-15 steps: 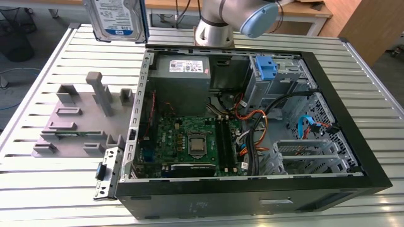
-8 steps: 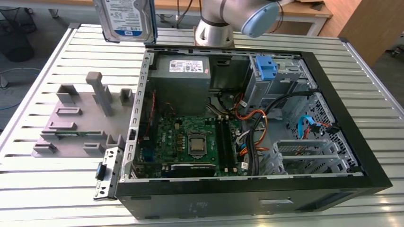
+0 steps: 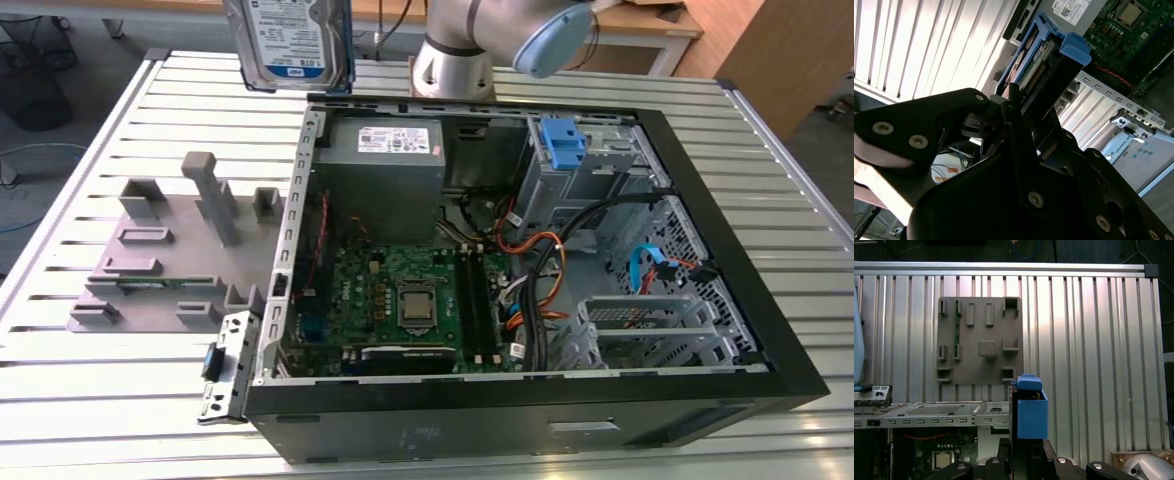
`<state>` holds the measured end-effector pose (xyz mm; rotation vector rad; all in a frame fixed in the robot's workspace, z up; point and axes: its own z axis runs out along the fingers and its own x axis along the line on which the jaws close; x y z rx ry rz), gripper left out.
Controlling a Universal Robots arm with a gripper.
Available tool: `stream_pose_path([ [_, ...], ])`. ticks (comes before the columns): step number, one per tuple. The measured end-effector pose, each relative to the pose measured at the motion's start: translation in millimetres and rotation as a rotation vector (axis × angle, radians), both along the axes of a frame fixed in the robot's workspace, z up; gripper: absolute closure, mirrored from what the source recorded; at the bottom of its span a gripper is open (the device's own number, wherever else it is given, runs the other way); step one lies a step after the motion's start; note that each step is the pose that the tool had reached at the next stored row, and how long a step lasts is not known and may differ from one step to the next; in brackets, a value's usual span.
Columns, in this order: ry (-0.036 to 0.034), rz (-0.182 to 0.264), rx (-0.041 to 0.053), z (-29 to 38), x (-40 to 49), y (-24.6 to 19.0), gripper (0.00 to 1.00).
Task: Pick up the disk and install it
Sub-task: 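Pick up the disk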
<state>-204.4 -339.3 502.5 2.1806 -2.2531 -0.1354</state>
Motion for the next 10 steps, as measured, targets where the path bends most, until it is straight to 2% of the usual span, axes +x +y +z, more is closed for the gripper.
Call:
stream_pose_path([
  [10,0.0001,0.000,0.0001,-1.4,28.0,0.0,0.65],
])
